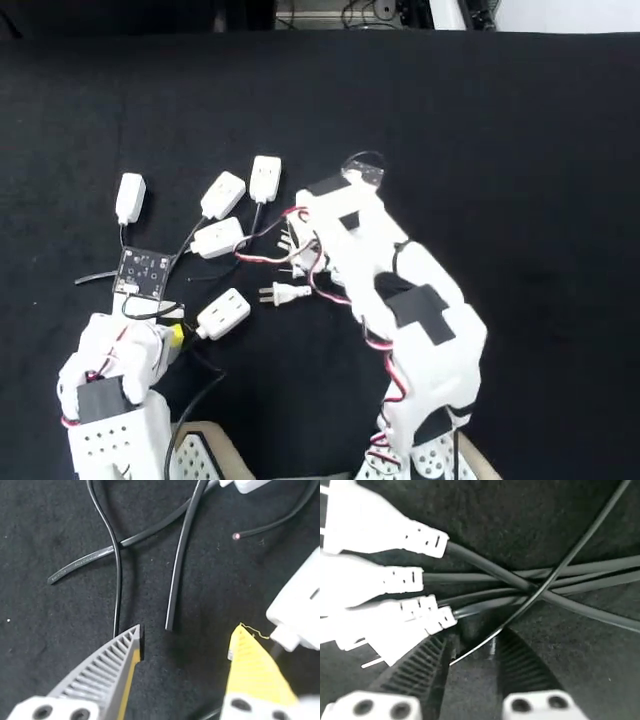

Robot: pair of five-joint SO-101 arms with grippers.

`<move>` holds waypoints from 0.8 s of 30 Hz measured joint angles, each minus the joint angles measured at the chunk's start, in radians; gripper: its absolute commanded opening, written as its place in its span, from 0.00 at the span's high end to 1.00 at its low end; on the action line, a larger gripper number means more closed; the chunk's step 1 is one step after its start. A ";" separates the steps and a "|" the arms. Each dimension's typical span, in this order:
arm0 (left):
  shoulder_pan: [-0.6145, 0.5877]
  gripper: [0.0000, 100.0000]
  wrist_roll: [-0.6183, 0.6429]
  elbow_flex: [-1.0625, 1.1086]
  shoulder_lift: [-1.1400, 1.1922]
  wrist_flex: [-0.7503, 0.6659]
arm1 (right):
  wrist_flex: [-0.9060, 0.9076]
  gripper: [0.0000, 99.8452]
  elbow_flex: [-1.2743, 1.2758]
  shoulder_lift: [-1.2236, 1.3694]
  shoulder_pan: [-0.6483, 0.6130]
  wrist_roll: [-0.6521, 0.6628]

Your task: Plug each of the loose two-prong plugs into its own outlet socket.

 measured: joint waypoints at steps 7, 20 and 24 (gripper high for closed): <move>0.000 0.72 -0.064 0.000 0.000 0.000 | 0.224 0.99 -0.164 0.041 0.005 0.132; 0.000 0.72 -0.064 0.006 0.000 0.000 | 0.279 0.99 -0.397 0.060 0.069 0.773; 0.000 0.72 -0.064 0.006 0.000 0.000 | 0.207 0.89 -0.460 0.107 0.084 0.993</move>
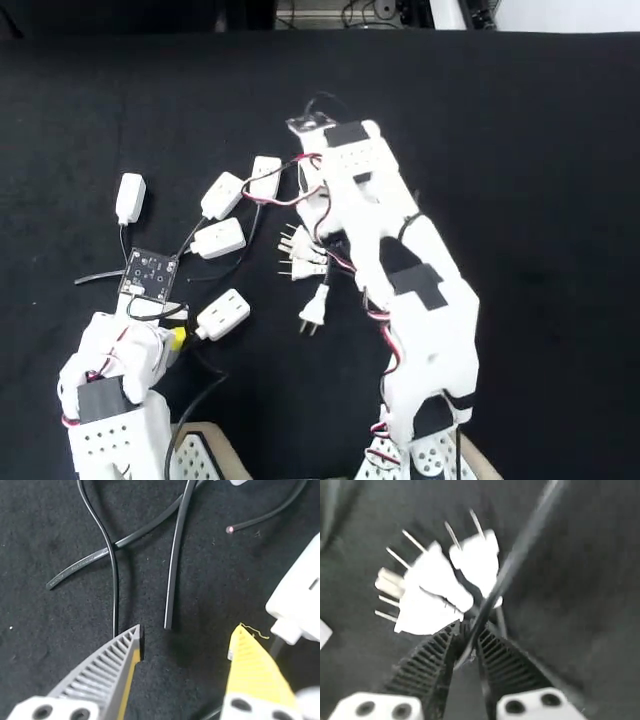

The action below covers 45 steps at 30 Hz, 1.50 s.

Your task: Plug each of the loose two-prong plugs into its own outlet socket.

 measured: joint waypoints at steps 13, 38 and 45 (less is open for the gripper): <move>0.000 0.72 0.000 0.000 0.000 0.000 | 0.229 0.85 -0.221 0.011 -0.060 -0.164; 0.000 0.72 0.000 0.000 0.000 0.000 | -0.104 0.86 0.517 -0.224 -0.252 -0.505; 0.000 0.72 0.000 0.000 0.000 0.000 | -0.212 0.87 0.575 -0.247 -0.245 -0.565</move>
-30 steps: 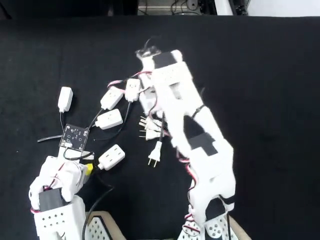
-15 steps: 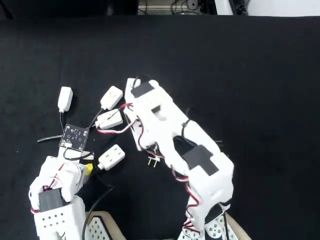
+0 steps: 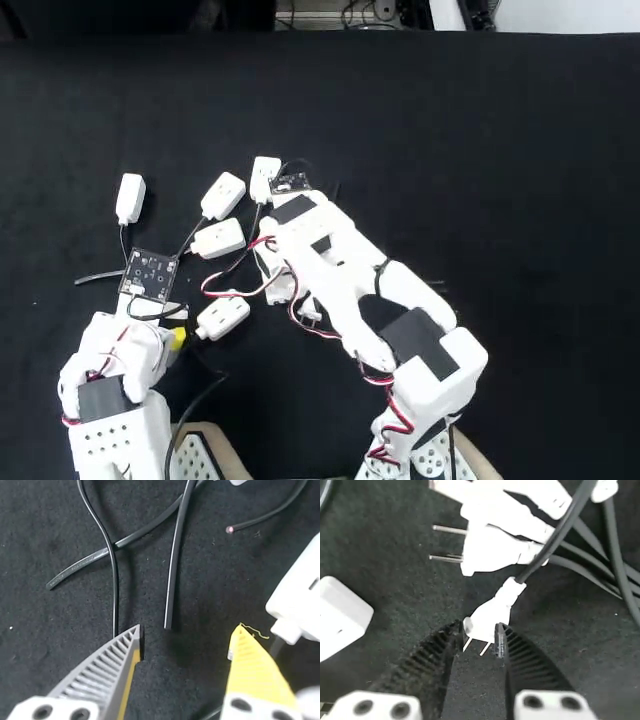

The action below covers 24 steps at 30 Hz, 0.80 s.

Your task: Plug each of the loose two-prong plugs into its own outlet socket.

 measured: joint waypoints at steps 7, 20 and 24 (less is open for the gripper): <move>0.000 0.72 0.000 0.000 0.000 0.000 | -0.054 0.87 0.058 0.000 0.074 -0.005; 0.000 0.72 0.000 0.002 0.000 0.000 | -0.068 0.98 0.091 -0.009 0.123 -0.005; 0.000 0.72 0.000 0.002 0.000 0.000 | -0.068 0.99 0.091 -0.009 0.126 0.041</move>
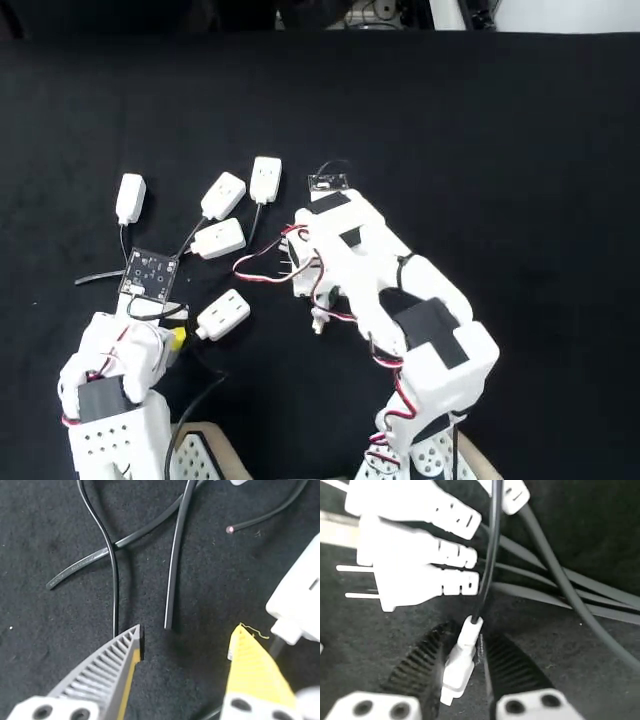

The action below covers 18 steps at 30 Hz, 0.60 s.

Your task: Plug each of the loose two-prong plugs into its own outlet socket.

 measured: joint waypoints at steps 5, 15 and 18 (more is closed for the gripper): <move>0.000 0.72 0.000 0.000 0.000 0.000 | 0.086 0.99 -0.091 0.020 0.006 0.160; 0.000 0.72 0.000 0.000 0.000 0.000 | 0.140 0.99 -0.219 0.023 0.009 0.930; 0.000 0.72 -0.026 0.000 0.000 0.000 | 0.137 0.99 -0.212 0.049 0.009 1.069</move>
